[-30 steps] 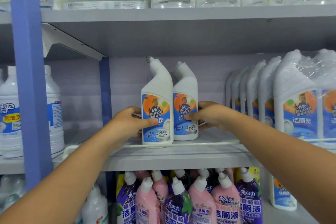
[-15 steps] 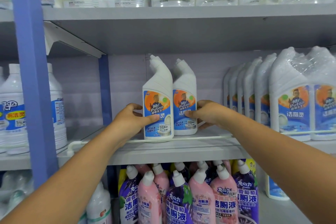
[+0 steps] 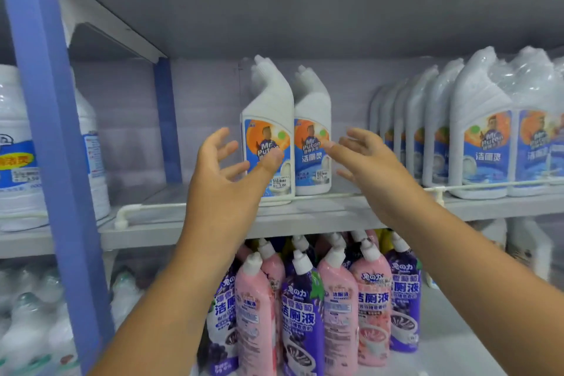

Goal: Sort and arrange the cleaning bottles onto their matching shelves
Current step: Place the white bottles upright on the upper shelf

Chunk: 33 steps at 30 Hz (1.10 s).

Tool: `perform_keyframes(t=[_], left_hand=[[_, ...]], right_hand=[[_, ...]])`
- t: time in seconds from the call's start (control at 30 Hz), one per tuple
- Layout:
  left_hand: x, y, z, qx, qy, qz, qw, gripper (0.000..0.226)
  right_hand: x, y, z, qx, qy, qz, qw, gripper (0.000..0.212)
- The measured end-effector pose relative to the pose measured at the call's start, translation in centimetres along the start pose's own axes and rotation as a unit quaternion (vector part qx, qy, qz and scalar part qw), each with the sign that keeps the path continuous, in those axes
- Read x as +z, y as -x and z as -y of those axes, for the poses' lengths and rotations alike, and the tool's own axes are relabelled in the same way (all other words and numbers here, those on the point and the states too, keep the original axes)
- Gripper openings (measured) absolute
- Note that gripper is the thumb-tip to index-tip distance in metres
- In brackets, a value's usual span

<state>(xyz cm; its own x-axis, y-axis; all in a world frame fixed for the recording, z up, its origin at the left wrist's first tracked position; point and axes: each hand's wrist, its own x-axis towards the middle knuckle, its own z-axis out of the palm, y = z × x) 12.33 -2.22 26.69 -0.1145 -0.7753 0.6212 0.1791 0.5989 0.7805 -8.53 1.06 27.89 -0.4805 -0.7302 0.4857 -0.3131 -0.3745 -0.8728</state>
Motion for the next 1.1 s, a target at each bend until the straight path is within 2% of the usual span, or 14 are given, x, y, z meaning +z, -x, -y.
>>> perform_keyframes(t=[0.13, 0.23, 0.4, 0.53, 0.7, 0.87, 1.1], left_hand=[[1.5, 4.9, 2.8, -0.044, 0.087, 0.043, 0.994, 0.078], [4.0, 8.3, 6.0, -0.108, 0.133, 0.090, 0.981, 0.077], [10.9, 13.0, 10.7, -0.193, 0.152, 0.161, 0.956, 0.063], [18.4, 16.1, 13.2, -0.231, 0.104, 0.197, 0.947, 0.049], [28.2, 19.8, 15.6, -0.258, 0.039, 0.190, 0.947, 0.063], [36.1, 24.4, 17.5, -0.299, -0.001, 0.157, 0.941, 0.046], [41.5, 24.3, 19.7, -0.320, -0.080, 0.117, 0.937, 0.053]], right_hand=[[-2.0, 5.6, -1.1, -0.069, 0.022, -0.059, 0.996, 0.062], [-4.7, 9.2, -3.4, -0.078, 0.020, -0.094, 0.992, 0.063], [-11.9, 13.2, -9.2, -0.009, 0.034, -0.179, 0.983, 0.060], [-19.5, 15.1, -13.1, 0.065, 0.026, -0.223, 0.972, 0.055], [-29.7, 16.5, -17.3, 0.136, 0.018, -0.208, 0.969, 0.036], [-38.9, 16.6, -21.3, 0.202, 0.023, -0.179, 0.963, 0.043], [-45.1, 11.9, -25.6, 0.236, 0.057, -0.141, 0.960, 0.041]])
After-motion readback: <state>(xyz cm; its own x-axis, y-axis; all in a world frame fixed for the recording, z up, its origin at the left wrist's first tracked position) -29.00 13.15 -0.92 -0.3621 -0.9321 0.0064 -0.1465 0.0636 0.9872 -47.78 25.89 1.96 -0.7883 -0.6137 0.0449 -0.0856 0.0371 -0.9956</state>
